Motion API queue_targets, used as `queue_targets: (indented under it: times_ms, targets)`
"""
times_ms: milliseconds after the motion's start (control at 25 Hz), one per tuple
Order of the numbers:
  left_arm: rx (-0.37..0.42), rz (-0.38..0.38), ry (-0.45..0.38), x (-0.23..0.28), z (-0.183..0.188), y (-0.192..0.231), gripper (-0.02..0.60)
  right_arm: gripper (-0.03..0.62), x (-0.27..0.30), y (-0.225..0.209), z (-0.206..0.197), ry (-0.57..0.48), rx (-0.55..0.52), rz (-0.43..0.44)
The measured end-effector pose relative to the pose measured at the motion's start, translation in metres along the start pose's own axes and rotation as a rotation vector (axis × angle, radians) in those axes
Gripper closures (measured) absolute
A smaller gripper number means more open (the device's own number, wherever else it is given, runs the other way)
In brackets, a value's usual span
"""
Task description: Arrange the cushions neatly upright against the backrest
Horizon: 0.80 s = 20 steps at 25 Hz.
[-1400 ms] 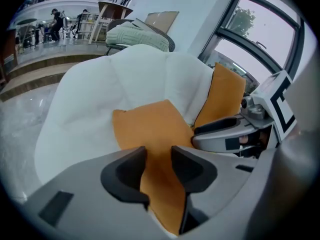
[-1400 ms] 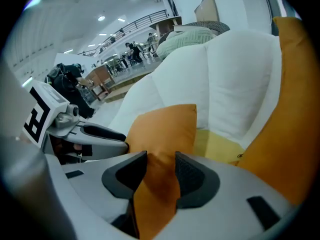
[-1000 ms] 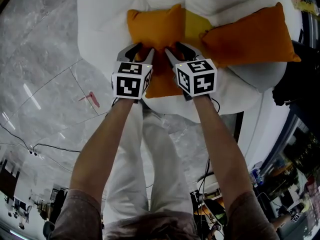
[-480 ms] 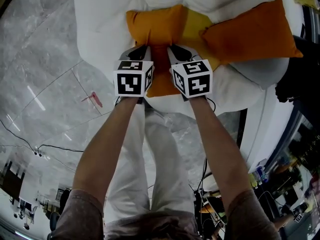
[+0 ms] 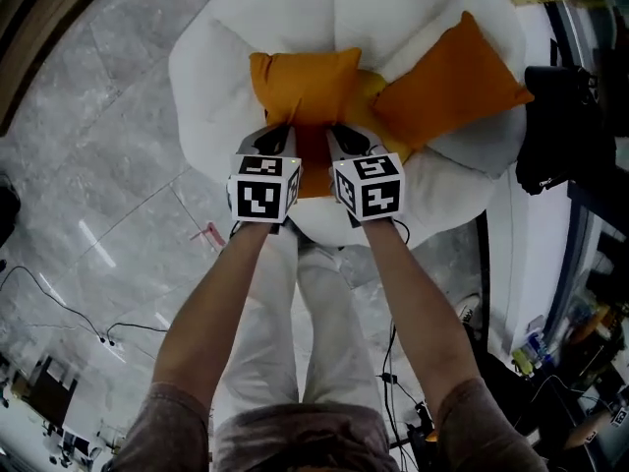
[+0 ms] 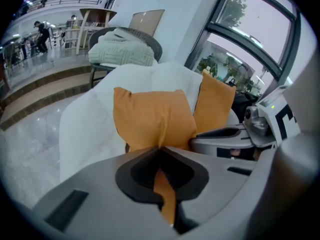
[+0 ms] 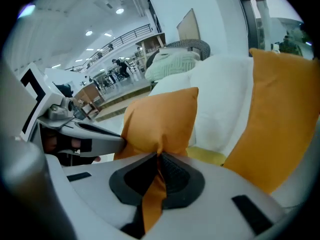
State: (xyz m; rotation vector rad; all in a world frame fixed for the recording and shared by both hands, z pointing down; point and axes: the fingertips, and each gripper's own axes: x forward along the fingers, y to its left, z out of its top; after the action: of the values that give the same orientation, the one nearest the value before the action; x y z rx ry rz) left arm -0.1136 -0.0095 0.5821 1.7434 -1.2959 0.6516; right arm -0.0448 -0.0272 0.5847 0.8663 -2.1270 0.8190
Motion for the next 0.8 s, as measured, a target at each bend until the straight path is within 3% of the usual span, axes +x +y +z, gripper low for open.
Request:
queue_targets:
  times_ms: [440,600,800]
  targets:
    - [0.202,-0.018,-0.138,-0.058,0.146,-0.036,0.569,0.556,-0.077,-0.015,0.133,-0.230,0.027,-0.092]
    - [0.253,-0.034,-0.157,-0.048,0.172,-0.047,0.569,0.557,-0.081,-0.036,0.148,-0.285,0.065,-0.133]
    - [0.295,-0.046,-0.155,-0.009,0.176,-0.043,0.569,0.560,-0.057,-0.064,0.144,-0.313,0.078,-0.175]
